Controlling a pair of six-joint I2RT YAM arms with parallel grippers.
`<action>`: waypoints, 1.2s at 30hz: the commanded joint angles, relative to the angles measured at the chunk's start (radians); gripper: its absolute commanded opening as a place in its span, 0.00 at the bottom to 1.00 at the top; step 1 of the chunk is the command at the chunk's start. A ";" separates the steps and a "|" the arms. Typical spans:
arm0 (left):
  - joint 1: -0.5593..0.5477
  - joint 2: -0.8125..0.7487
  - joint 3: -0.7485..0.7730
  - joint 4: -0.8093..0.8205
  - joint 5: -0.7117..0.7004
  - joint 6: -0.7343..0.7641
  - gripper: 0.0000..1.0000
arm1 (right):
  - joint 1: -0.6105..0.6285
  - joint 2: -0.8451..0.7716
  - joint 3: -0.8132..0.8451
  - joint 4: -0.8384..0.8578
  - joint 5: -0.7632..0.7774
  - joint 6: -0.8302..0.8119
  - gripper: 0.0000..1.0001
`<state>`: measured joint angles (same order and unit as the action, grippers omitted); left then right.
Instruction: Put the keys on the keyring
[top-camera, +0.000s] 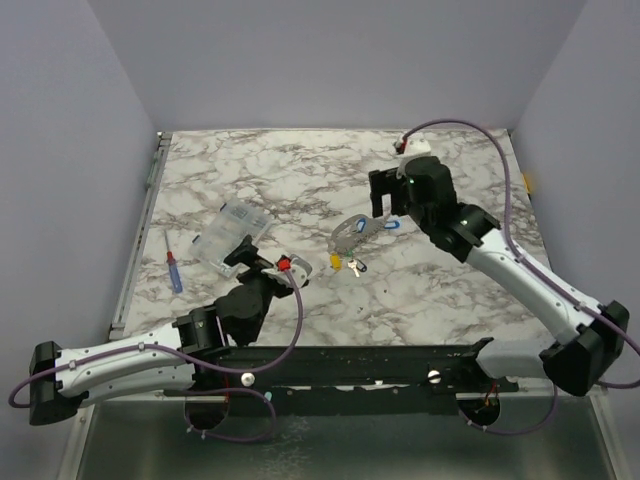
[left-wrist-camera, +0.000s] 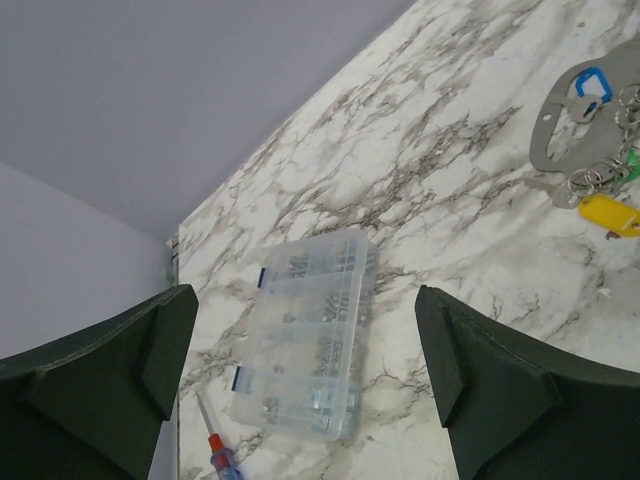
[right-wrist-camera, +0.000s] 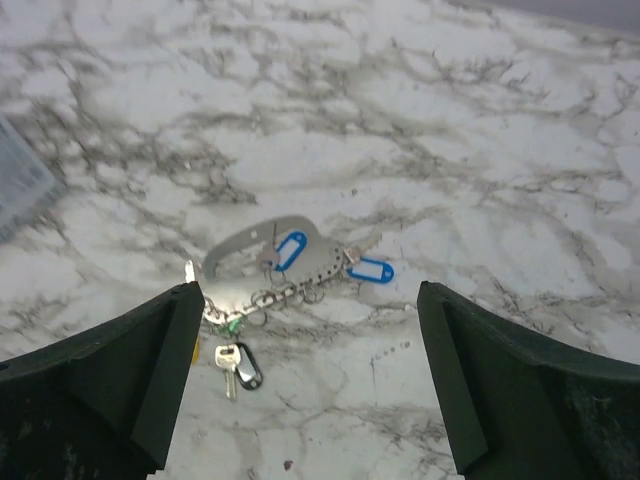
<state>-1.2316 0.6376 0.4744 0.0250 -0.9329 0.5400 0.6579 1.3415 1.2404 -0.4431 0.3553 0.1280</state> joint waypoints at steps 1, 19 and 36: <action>0.018 0.013 -0.015 0.122 -0.137 0.001 0.99 | 0.001 -0.144 -0.053 0.211 0.072 0.067 1.00; 0.516 0.204 0.092 -0.056 0.251 -0.516 0.99 | 0.001 -0.683 -0.431 0.419 0.092 0.025 1.00; 0.865 0.061 0.196 -0.123 0.368 -0.754 0.98 | 0.000 -0.665 -0.458 0.420 0.001 0.037 1.00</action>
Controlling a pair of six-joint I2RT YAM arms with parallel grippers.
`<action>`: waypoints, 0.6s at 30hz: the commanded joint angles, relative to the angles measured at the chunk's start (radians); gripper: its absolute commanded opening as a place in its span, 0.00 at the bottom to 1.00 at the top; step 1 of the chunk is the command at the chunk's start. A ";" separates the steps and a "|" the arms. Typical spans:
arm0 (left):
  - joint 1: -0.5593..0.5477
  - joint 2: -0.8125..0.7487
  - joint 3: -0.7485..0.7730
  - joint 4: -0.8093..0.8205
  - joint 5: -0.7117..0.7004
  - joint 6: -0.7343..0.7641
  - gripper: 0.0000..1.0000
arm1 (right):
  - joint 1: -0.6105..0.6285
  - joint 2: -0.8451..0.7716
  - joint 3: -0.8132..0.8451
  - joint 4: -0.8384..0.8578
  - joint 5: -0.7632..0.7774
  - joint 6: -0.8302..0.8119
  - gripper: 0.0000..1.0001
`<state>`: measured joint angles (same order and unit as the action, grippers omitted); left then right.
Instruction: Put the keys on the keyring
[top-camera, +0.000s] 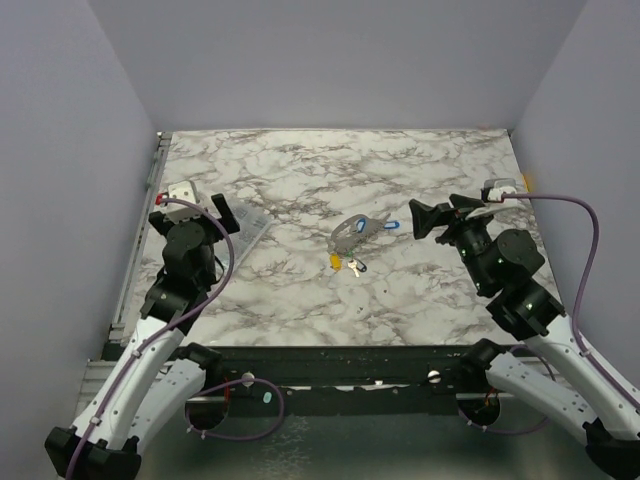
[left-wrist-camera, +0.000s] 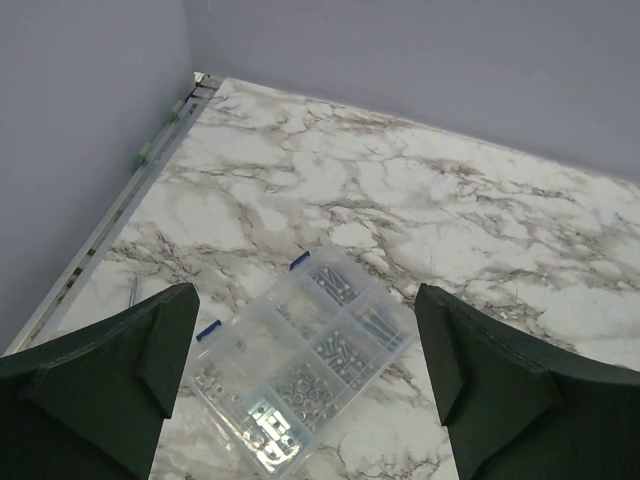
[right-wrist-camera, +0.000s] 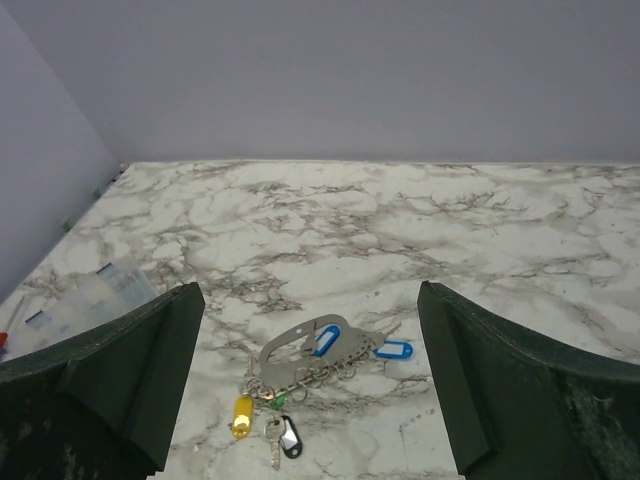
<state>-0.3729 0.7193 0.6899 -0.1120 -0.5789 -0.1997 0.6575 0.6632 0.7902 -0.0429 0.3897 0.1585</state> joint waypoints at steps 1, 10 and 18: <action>0.006 -0.021 -0.019 0.014 0.013 -0.013 0.98 | 0.001 0.017 -0.009 0.025 -0.036 0.007 1.00; 0.006 -0.045 -0.026 0.015 0.021 0.008 0.97 | 0.001 0.044 -0.020 0.068 -0.068 0.049 1.00; 0.006 -0.054 -0.026 0.015 0.016 0.017 0.97 | 0.001 0.025 -0.032 0.089 -0.111 0.066 1.00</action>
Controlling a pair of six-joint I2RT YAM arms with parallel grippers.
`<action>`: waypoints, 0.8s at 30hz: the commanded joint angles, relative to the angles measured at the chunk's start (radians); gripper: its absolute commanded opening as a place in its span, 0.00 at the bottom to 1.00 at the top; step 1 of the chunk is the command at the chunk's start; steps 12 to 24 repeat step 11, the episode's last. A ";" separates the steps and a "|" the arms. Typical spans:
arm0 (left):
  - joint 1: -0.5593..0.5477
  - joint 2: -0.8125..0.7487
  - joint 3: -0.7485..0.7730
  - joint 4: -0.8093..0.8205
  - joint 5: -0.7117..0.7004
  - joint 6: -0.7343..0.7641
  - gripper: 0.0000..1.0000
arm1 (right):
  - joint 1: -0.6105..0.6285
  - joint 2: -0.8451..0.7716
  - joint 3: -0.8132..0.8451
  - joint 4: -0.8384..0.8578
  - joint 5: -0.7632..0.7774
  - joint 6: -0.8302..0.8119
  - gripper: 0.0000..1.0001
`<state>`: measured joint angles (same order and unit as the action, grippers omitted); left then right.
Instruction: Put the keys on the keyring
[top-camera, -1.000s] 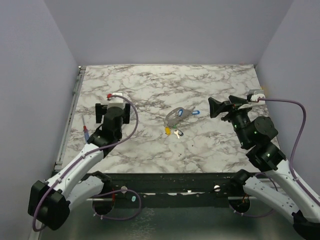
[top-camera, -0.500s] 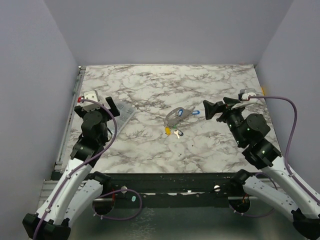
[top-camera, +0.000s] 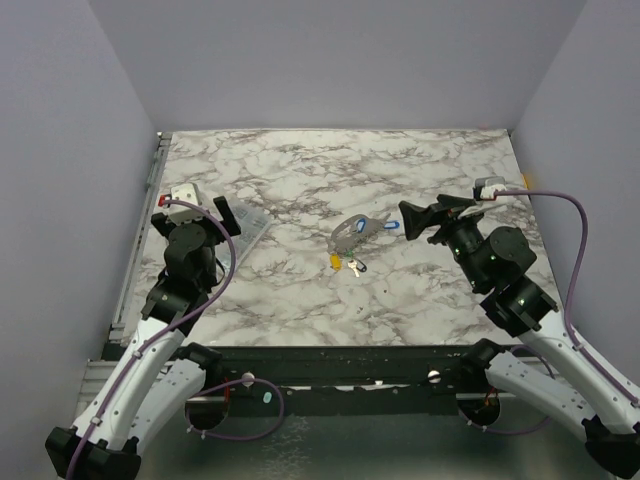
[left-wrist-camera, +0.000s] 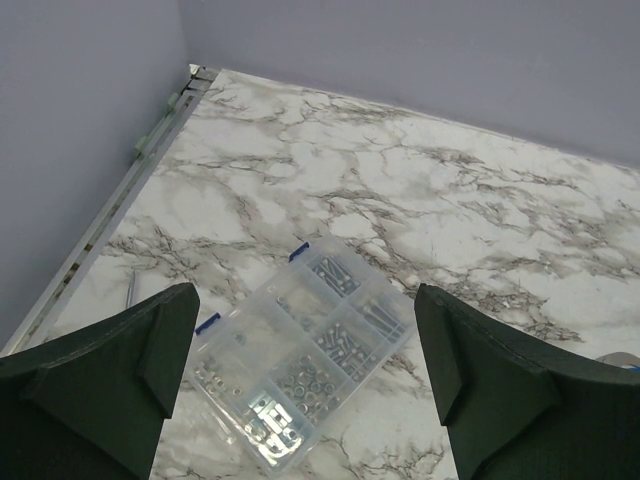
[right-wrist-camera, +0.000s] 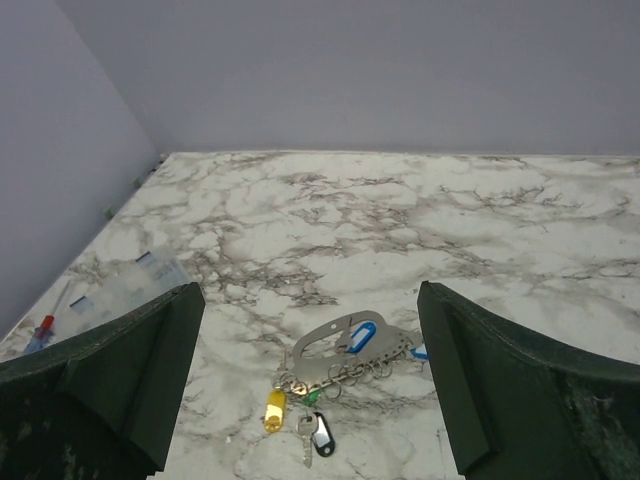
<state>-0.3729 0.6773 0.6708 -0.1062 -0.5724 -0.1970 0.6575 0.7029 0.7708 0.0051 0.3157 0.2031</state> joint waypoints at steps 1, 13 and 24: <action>0.006 -0.013 -0.007 0.009 0.008 0.016 0.97 | 0.001 -0.017 -0.012 0.041 -0.041 0.025 1.00; 0.006 -0.011 -0.009 0.009 0.011 0.025 0.97 | 0.001 -0.012 -0.036 0.097 -0.073 0.004 1.00; 0.006 -0.011 -0.009 0.009 0.011 0.025 0.97 | 0.001 -0.012 -0.036 0.097 -0.073 0.004 1.00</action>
